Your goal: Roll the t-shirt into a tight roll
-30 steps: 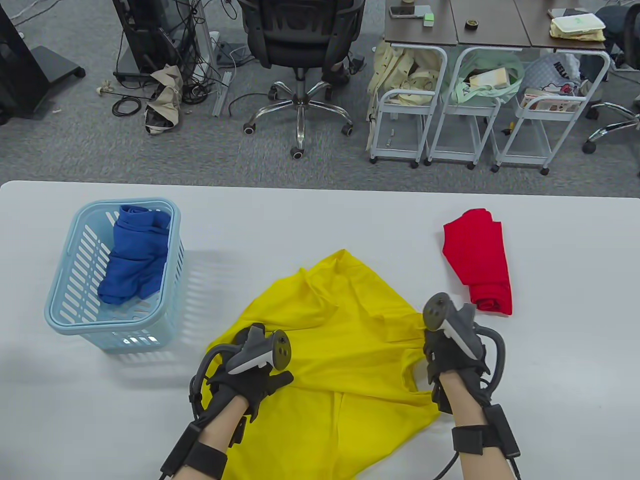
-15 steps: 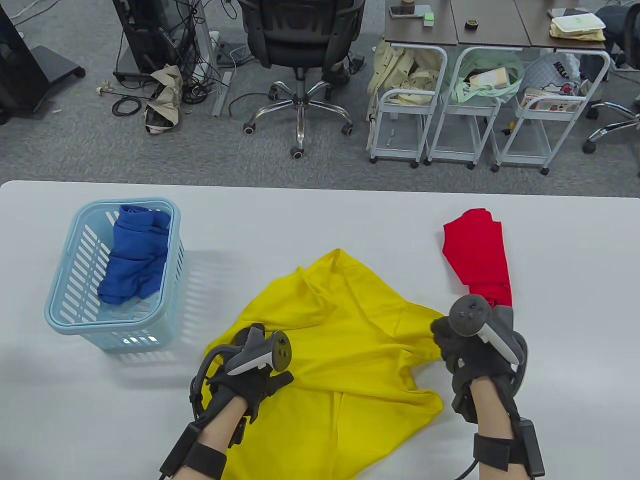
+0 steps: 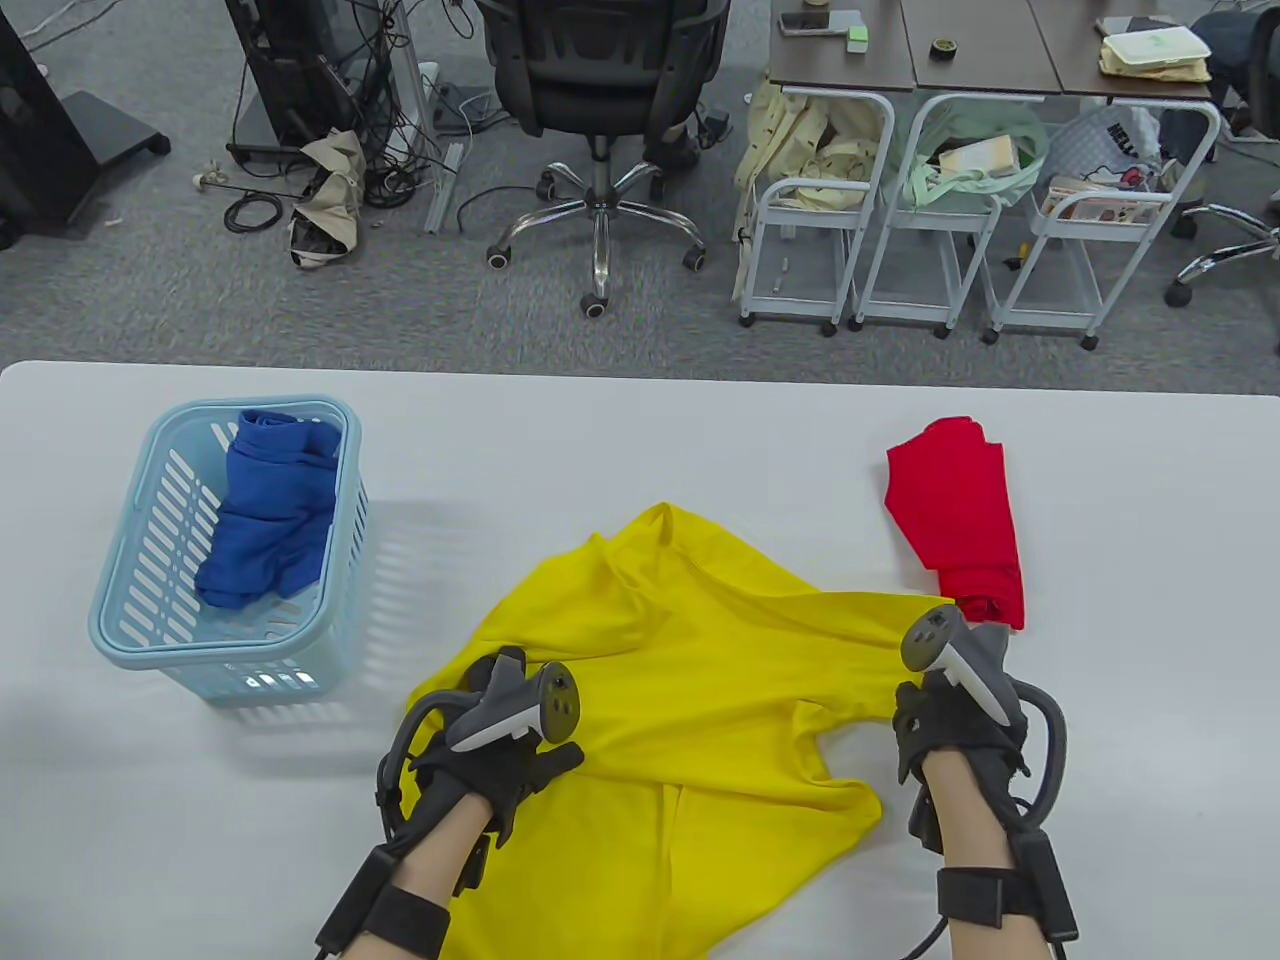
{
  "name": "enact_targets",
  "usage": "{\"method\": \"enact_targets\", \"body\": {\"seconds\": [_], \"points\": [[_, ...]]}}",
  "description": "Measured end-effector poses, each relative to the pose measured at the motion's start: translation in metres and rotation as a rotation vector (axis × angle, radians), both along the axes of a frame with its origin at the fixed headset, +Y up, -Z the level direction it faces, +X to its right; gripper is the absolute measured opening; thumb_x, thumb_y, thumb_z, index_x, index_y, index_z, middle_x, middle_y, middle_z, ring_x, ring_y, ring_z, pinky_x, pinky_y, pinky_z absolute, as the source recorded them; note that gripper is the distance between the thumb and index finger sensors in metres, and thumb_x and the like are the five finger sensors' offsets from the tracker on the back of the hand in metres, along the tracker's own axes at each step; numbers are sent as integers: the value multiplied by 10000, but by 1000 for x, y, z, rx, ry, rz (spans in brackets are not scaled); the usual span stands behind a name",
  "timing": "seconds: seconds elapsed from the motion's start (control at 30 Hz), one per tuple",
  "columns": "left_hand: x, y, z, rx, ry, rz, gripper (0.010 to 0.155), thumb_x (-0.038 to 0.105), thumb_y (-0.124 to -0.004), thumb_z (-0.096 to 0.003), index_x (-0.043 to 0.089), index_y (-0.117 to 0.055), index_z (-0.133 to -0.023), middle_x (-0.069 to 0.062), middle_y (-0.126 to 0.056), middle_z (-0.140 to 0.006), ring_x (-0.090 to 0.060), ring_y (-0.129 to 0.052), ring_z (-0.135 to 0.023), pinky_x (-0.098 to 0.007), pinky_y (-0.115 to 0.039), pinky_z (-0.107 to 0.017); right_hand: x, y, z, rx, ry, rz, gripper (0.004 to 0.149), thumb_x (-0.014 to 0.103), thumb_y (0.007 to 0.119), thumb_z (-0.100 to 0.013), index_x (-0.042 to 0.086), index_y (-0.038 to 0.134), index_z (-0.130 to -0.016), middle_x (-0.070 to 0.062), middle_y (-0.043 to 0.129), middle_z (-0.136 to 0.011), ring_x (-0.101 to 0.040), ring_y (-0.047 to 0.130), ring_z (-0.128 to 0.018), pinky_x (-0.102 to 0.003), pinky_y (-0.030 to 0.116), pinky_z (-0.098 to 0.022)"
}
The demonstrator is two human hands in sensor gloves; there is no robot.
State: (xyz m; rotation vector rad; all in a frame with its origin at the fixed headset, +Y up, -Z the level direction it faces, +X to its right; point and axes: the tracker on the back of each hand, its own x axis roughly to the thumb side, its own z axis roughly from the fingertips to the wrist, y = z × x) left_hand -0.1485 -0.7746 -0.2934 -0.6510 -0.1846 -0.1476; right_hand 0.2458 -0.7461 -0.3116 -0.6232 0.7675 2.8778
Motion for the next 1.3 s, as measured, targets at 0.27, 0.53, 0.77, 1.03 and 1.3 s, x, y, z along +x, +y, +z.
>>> {"method": "enact_targets", "body": {"seconds": [0.27, 0.53, 0.77, 1.03, 1.3], "points": [[-2, 7, 2, 24, -47, 26, 764, 675, -462, -530, 375, -139, -1153, -108, -91, -1247, -476, -264, -1132, -629, -456, -789, -50, -28, -20, -44, 348, -142, 689, 414, 542, -578, 234, 166, -1127, -107, 82, -1159, -395, 75, -1089, -591, 245, -746], [-11, 43, -3, 248, 8, 81, 628, 577, -569, -563, 295, -574, -1123, -74, -688, -1154, -321, -750, -997, -498, -670, -723, -31, -47, -13, -153, 266, -197, 952, 696, 495, -482, 240, -152, -1011, -116, -250, -1006, -419, -224, -940, -640, 29, -652], [14, 72, -30, 291, 51, 114, 579, 511, -679, -561, 276, -632, -1087, -84, -712, -1112, -301, -799, -925, -471, -715, -688, -31, -52, -14, -202, 272, -237, 1015, 732, 505, -443, 241, -226, -947, -114, -339, -921, -422, -315, -854, -652, -40, -586], [67, 36, -87, 115, -43, -35, 733, 523, -694, -551, 368, -323, -1164, -154, -333, -1254, -414, -466, -1123, -610, -540, -774, -30, -52, -14, -216, 271, -283, 1061, 730, 559, -436, 243, -241, -933, -111, -365, -893, -414, -349, -820, -652, -73, -555], [36, 78, -114, 368, 46, -190, 400, 415, -624, -580, 256, -694, -939, -44, -731, -1080, -320, -774, -992, -587, -606, -758, -30, -52, -14, -227, 269, -297, 1060, 725, 560, -435, 246, -253, -918, -106, -380, -876, -409, -364, -800, -650, -88, -536]]}}
